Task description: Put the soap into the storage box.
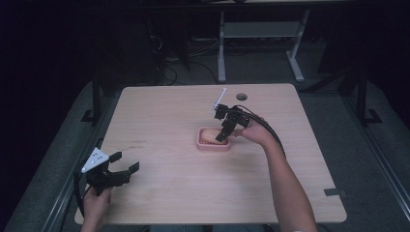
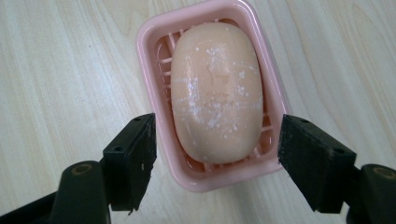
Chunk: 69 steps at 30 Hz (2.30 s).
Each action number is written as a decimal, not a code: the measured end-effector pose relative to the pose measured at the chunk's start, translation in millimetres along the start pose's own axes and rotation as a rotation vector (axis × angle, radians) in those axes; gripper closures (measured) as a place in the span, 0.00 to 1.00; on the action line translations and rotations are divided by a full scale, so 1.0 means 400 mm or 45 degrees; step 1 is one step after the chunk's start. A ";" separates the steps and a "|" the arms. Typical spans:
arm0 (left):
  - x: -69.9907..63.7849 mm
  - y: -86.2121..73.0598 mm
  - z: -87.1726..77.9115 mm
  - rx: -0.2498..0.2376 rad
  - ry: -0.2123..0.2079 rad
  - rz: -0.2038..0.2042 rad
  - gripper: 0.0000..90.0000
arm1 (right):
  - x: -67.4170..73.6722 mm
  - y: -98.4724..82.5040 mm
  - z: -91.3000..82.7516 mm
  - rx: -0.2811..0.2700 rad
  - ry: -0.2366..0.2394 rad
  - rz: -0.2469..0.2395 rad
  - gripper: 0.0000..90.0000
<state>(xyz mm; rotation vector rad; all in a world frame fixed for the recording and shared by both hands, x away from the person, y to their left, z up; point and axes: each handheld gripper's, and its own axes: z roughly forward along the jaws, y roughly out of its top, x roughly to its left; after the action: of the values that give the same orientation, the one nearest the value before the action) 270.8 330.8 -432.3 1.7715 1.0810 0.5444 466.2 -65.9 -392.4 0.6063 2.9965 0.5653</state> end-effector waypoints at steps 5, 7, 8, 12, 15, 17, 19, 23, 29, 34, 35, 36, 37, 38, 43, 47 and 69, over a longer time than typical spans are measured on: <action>-0.002 0.000 0.001 0.003 -0.002 0.006 0.16 | -0.002 -0.019 -0.010 -0.009 -0.003 0.017 0.31; -0.001 0.000 0.002 0.006 -0.002 0.008 0.16 | -0.003 -0.026 -0.013 -0.012 -0.001 0.022 0.31; -0.001 0.000 0.002 0.006 -0.002 0.007 0.16 | -0.004 -0.029 -0.014 -0.016 -0.004 0.023 0.31; -0.001 0.000 0.001 0.007 -0.001 0.005 0.16 | -0.005 -0.038 -0.016 0.001 0.000 0.031 0.30; -0.001 0.000 0.002 0.007 -0.004 0.008 0.16 | -0.003 -0.045 -0.021 -0.010 -0.002 0.035 0.31; -0.002 0.000 0.002 0.008 -0.004 0.007 0.16 | -0.003 -0.052 -0.023 -0.017 -0.001 0.038 0.30; -0.003 0.000 0.002 0.009 -0.004 0.007 0.16 | -0.003 -0.058 -0.024 -0.017 -0.002 0.041 0.30; -0.002 0.000 0.004 0.007 -0.004 0.004 0.16 | -0.003 -0.073 -0.029 -0.023 -0.001 0.058 0.30; -0.004 -0.001 0.006 0.007 -0.006 0.000 0.16 | -0.002 -0.096 -0.031 -0.013 0.008 0.082 0.30; -0.005 0.000 0.006 0.008 -0.005 0.003 0.16 | 0.000 -0.115 -0.041 -0.040 0.002 0.090 0.30; -0.005 0.000 0.006 0.007 -0.005 0.005 0.16 | 0.001 -0.119 -0.042 -0.044 -0.007 0.090 0.30; -0.005 0.000 0.006 0.007 -0.005 0.004 0.16 | 0.003 -0.123 -0.045 -0.047 -0.009 0.089 0.30; -0.005 0.000 0.006 0.006 -0.006 0.004 0.16 | 0.005 -0.125 -0.046 -0.054 -0.010 0.087 0.30; -0.005 0.000 0.007 0.008 -0.005 0.001 0.16 | 0.009 -0.129 -0.049 -0.058 -0.015 0.083 0.30; -0.006 0.000 0.007 0.010 -0.004 0.007 0.16 | 0.009 -0.148 -0.057 -0.052 -0.017 0.099 0.30; -0.005 0.000 0.007 0.014 -0.005 0.005 0.16 | 0.010 -0.167 -0.064 -0.075 -0.021 0.113 0.30; -0.008 -0.002 0.013 0.021 -0.005 0.003 0.16 | 0.030 -0.289 -0.074 -0.092 -0.022 0.188 0.29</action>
<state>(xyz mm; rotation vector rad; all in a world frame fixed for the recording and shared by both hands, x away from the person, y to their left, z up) 272.7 325.5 -435.1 1.7873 1.0836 0.5347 409.4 -170.7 -405.7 0.8274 2.9169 0.6691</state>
